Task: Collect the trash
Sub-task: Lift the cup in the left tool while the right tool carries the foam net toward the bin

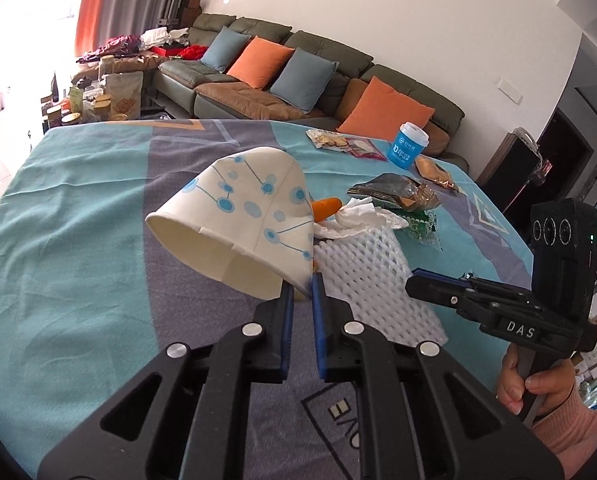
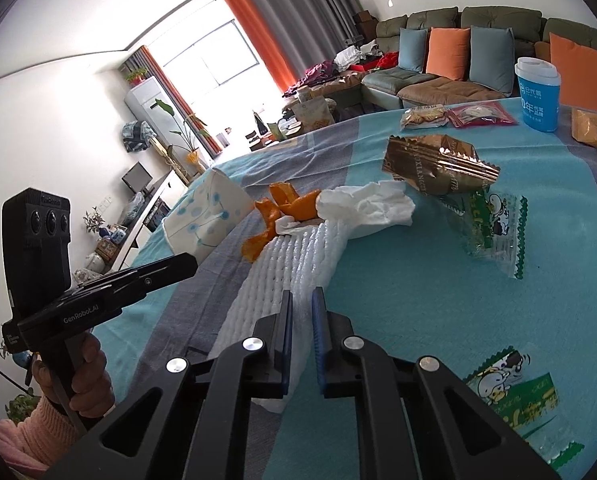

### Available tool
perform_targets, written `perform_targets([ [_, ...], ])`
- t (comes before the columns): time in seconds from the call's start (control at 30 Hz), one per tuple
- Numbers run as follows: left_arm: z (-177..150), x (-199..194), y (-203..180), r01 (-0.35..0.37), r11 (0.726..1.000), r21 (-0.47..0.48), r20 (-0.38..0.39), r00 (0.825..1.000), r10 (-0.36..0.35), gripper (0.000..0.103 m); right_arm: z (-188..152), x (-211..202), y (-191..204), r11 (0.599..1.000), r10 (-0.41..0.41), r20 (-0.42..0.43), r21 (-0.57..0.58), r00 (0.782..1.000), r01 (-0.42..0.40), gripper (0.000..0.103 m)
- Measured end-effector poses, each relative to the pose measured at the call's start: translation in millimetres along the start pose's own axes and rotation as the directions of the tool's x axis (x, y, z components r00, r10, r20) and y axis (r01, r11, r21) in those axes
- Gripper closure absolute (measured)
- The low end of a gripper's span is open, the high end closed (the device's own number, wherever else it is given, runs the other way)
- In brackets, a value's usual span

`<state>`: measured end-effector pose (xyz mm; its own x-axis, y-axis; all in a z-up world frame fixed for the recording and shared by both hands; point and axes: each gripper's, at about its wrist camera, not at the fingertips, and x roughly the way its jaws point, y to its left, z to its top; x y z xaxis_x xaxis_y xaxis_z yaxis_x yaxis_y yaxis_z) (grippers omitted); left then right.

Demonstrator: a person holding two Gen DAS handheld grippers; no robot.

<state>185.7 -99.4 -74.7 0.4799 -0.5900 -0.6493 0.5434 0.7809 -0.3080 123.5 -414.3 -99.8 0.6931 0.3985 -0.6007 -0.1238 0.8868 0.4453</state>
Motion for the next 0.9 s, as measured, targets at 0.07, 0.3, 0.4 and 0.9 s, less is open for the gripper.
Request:
perform_targets([
  [0.07, -4.2, -9.2, 1.2, -0.030, 1.000, 0.008, 0.010, 0.999, 0.030, 0.094, 0.1, -3.5, 2.3, 1.000, 0.011, 0.009, -0.006, 1.000, -0.010, 0.095],
  [0.3, -21.0, -38.5, 9.9, -0.083, 0.997, -0.003, 0.031, 0.996, 0.083, 0.094, 2.5, -15.9, 12.1, 0.998, 0.067, 0.045, -0.019, 0.997, -0.067, 0.095],
  [0.4, -29.5, -52.9, 16.0, -0.102, 0.995, -0.012, 0.042, 0.994, 0.102, 0.094, 4.4, -17.7, 20.3, 0.996, 0.088, 0.053, -0.033, 0.995, -0.086, 0.095],
  [0.9, -65.9, -111.4, 32.4, -0.192, 0.981, -0.041, 0.086, 0.977, 0.195, 0.094, 3.2, 0.0, 69.4, 0.980, 0.173, 0.021, -0.107, 0.985, -0.170, 0.095],
])
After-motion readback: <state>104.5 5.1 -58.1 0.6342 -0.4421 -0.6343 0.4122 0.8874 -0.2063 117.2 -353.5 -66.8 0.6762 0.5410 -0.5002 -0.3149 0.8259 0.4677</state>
